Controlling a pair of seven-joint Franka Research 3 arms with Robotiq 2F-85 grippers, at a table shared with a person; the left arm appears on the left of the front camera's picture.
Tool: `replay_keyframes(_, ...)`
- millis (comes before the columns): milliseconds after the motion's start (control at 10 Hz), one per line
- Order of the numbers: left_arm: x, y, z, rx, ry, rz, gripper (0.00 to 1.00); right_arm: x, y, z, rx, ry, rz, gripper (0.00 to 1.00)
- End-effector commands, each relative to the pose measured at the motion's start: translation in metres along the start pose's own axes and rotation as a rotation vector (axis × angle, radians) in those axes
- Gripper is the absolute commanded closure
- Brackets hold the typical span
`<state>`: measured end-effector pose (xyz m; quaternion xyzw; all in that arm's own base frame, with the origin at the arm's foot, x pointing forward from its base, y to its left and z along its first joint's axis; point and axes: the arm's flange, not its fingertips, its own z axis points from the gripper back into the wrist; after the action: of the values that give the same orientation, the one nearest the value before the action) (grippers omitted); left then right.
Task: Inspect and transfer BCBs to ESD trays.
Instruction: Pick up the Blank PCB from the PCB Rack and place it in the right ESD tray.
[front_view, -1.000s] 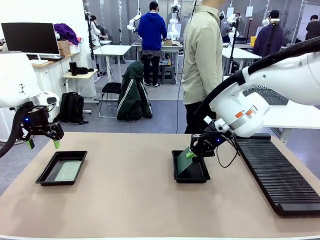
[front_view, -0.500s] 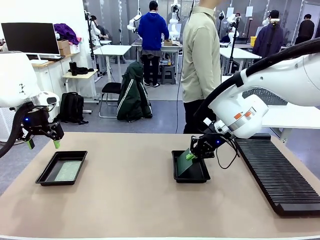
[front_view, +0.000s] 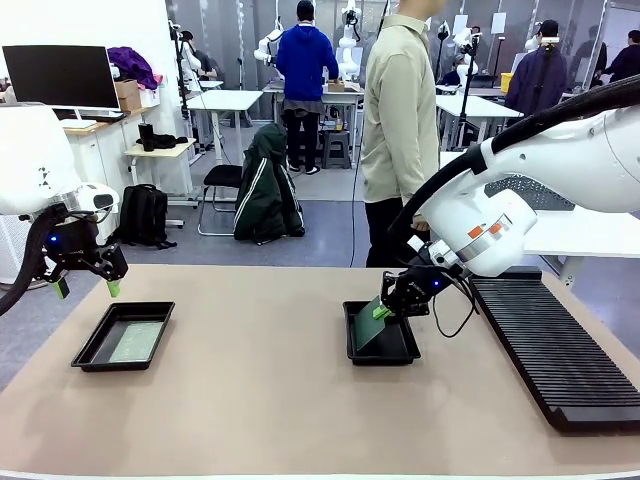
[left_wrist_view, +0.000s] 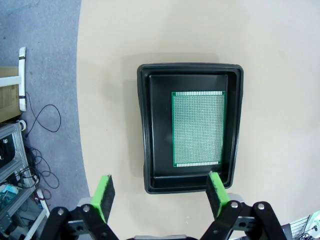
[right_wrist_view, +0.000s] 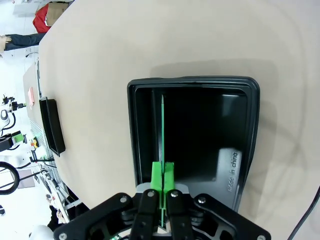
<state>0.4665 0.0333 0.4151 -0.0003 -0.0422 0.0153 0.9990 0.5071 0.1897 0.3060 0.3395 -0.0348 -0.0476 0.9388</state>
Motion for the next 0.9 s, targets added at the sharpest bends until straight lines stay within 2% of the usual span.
replay_keyframes(0,-0.001,0.000,-0.002,-0.007,-0.009,-0.001,0.03,-0.001,0.000,-0.001,-0.001,0.002,0.001,0.98)
replay_keyframes(300,-0.001,0.000,-0.002,-0.007,-0.009,-0.001,0.03,0.001,0.001,-0.001,-0.006,0.014,0.003,0.98)
replay_keyframes(400,-0.001,0.000,-0.002,-0.007,-0.009,-0.001,0.03,0.001,0.003,-0.001,-0.008,0.013,-0.001,0.84)
replay_keyframes(500,-0.001,0.000,-0.002,-0.007,-0.009,-0.001,0.03,0.001,0.005,-0.001,-0.031,0.015,-0.011,0.79)
replay_keyframes(600,-0.001,0.000,-0.002,-0.007,-0.009,-0.001,0.03,0.000,0.007,0.000,-0.041,0.014,-0.005,0.64)
replay_keyframes(700,-0.001,0.000,-0.002,-0.007,-0.009,-0.001,0.03,0.000,0.009,0.002,-0.057,0.009,-0.005,0.59)
replay_keyframes(800,-0.001,0.000,-0.002,-0.007,-0.009,-0.001,0.03,0.000,0.012,0.002,-0.066,0.010,-0.001,0.65)
